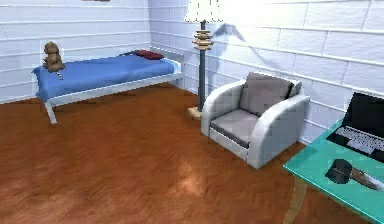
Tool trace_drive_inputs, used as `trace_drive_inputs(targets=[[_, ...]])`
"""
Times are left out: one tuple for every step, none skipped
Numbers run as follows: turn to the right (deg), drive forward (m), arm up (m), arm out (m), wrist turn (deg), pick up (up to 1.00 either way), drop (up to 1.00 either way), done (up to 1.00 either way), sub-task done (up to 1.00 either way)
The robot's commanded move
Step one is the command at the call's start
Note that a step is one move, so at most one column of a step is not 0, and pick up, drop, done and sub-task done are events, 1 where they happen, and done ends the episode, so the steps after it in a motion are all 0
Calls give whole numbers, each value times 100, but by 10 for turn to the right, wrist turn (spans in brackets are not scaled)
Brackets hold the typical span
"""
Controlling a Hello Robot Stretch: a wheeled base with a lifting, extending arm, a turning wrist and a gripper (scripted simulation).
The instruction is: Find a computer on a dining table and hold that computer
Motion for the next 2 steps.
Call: trace_drive_inputs(targets=[[0,95,0,0,0,0,0,0,0],[-360,0,0,0,0,0,0,0,0]])
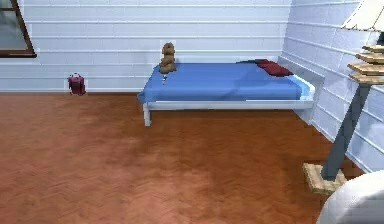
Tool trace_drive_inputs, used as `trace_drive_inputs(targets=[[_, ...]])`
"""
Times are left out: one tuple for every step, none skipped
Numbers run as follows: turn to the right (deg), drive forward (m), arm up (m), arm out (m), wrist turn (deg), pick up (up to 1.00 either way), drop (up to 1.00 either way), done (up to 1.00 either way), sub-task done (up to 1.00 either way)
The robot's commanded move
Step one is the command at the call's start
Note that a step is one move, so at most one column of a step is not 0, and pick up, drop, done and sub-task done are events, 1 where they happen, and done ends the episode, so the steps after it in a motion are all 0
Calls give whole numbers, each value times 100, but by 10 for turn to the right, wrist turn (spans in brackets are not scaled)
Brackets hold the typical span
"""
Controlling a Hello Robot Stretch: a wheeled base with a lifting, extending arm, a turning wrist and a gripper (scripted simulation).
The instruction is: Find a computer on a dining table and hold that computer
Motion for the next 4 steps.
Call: trace_drive_inputs(targets=[[0,20,0,0,0,0,0,0,0],[450,0,0,0,0,0,0,0,0],[450,0,0,0,0,0,0,0,0],[450,0,0,0,0,0,0,0,0]])
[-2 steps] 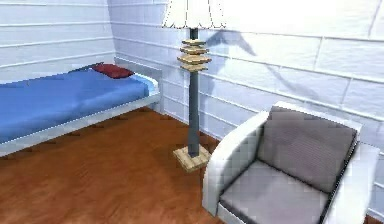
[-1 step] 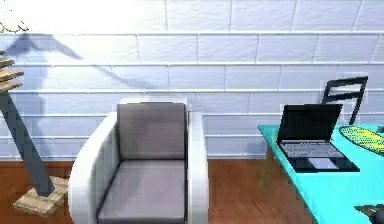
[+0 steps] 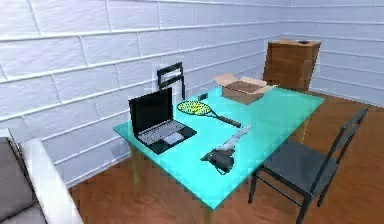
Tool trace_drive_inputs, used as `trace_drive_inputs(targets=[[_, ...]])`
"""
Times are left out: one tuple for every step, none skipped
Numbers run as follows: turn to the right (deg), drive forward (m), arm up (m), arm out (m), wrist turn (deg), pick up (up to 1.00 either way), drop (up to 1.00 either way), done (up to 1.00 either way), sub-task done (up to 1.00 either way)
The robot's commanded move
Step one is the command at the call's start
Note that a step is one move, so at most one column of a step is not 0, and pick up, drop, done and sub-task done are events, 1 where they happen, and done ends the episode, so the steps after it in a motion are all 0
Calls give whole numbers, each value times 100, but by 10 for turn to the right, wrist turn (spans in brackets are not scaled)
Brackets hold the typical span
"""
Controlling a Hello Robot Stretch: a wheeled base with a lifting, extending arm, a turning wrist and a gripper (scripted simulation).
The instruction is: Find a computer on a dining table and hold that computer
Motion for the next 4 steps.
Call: trace_drive_inputs(targets=[[300,0,0,0,0,0,0,0,0],[0,70,0,0,0,0,0,0,0],[-450,0,0,0,0,0,0,0,0],[-450,0,0,0,0,0,0,0,0]])
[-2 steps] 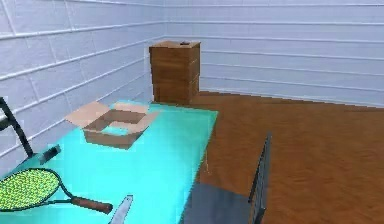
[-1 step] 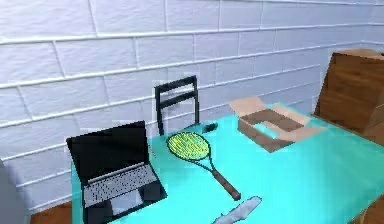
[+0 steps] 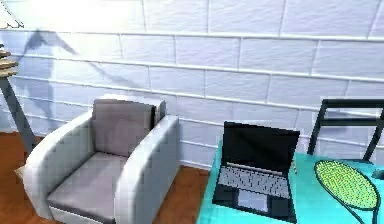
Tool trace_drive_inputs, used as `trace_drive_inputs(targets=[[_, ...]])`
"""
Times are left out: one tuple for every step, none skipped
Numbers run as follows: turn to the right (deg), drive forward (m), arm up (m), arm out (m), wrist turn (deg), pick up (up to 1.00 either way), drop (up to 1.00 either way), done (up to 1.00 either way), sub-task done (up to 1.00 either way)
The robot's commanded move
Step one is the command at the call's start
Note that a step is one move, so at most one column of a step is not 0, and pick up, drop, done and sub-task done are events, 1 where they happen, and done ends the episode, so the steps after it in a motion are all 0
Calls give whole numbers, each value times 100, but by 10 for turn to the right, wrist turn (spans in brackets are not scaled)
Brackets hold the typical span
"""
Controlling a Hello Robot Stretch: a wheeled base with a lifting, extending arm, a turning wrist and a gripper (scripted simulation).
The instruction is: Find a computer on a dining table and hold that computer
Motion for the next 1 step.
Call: trace_drive_inputs(targets=[[-450,0,0,0,0,0,0,0,0]])
